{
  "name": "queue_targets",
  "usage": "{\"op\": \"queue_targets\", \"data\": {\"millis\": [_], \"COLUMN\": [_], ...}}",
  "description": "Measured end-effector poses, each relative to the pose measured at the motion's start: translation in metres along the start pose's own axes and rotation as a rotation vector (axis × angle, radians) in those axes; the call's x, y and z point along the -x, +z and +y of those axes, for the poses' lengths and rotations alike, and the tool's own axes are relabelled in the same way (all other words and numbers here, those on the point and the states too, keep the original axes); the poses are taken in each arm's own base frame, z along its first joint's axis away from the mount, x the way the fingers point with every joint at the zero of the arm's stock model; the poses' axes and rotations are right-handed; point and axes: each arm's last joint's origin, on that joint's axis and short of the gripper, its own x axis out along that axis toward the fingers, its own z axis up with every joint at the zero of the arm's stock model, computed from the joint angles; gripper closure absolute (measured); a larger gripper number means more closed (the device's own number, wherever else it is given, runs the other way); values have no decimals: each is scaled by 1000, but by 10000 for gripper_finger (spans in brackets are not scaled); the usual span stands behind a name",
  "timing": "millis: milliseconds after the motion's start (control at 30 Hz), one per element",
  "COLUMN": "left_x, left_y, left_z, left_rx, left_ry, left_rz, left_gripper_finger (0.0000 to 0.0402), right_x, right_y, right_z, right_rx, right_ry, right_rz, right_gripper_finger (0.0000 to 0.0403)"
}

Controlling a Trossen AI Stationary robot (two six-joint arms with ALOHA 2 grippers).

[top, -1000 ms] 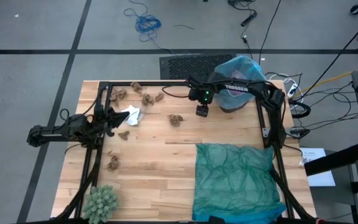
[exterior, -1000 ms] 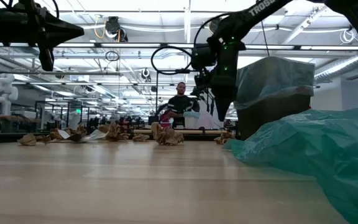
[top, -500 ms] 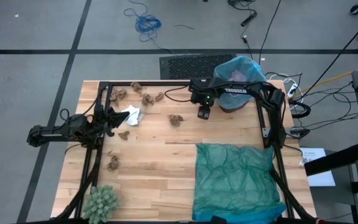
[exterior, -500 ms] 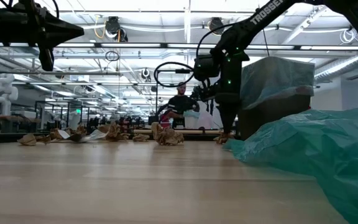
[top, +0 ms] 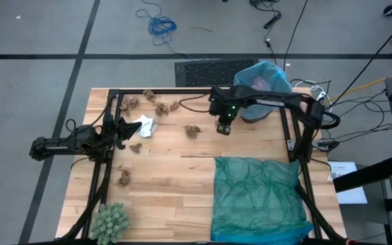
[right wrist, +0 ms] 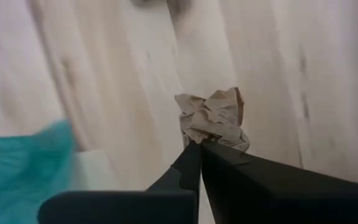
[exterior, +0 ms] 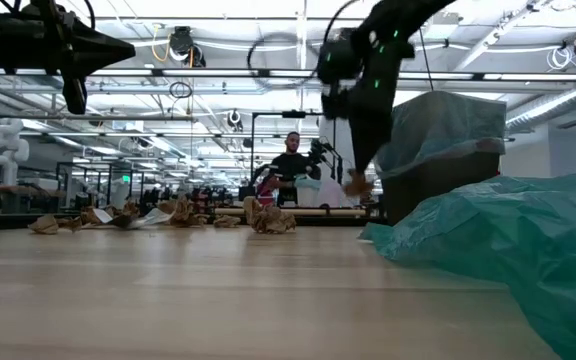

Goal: Place trash/remove bag and relplace
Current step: Put the brown napkin into the black trash bin

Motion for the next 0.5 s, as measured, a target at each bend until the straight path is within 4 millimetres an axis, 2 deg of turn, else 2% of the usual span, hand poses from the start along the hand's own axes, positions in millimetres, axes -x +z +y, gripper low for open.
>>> {"op": "queue_targets", "data": {"millis": [133,300,400,500], "left_x": [0,0,0,0], "left_y": [0,1,1,1], "left_z": [0,0,-1,0], "left_rx": [0,4,5,5], "left_ry": [0,-4,-5,-1], "left_rz": [0,-6,-9,-10], "left_gripper_finger": [381,381,381,382], "right_x": [56,139,185,215], "right_y": [0,-1,-5,-13], "right_z": [14,24,22,13], "right_rx": [-15,-51,-88,-144], "right_ry": [-12,-101,-210,-311], "right_rz": [-141,-408,-541,-581], "right_gripper_finger": [403,403,403,403]}}
